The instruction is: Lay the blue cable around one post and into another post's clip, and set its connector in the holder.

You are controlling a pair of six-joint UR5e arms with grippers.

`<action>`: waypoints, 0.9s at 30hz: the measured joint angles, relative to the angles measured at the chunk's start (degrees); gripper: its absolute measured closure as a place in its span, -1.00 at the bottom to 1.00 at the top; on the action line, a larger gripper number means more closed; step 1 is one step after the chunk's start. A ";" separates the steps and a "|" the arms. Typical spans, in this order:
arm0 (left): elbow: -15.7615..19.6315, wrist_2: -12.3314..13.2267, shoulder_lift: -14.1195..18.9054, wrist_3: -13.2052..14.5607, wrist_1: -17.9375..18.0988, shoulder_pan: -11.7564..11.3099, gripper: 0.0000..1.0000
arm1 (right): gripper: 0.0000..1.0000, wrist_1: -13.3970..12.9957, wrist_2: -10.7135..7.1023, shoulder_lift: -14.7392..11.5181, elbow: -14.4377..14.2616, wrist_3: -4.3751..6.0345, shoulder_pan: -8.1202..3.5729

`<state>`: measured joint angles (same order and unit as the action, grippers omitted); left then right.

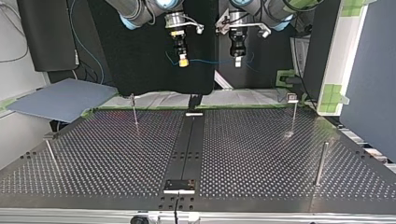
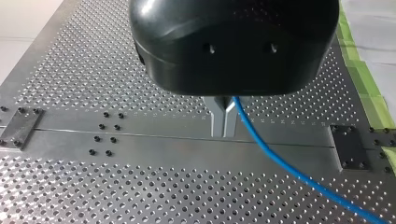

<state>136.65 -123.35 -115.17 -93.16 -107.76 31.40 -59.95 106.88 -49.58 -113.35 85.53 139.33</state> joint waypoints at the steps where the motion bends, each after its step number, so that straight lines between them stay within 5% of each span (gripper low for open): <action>1: 0.00 0.00 0.00 0.00 0.00 0.00 1.00 | 1.00 -0.01 0.00 0.53 0.00 0.00 0.00; 8: 0.02 0.02 -0.03 -0.02 0.02 0.00 1.00 | 1.00 0.00 0.00 4.74 0.01 0.00 0.02; 13: 1.41 1.49 0.23 -1.47 1.41 -0.08 1.00 | 1.00 0.18 0.96 4.81 -0.93 0.31 0.00; 20: 2.26 5.07 3.48 -4.47 0.17 -0.55 1.00 | 1.00 1.69 3.10 1.51 -2.29 3.07 0.23; 27: 2.22 8.45 7.15 -5.64 -3.38 -1.35 1.00 | 1.00 3.04 1.16 -2.51 -2.35 7.02 -0.31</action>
<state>138.87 -114.90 -108.02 -98.80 -111.14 30.05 -56.91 108.03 -52.09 -115.70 92.55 139.02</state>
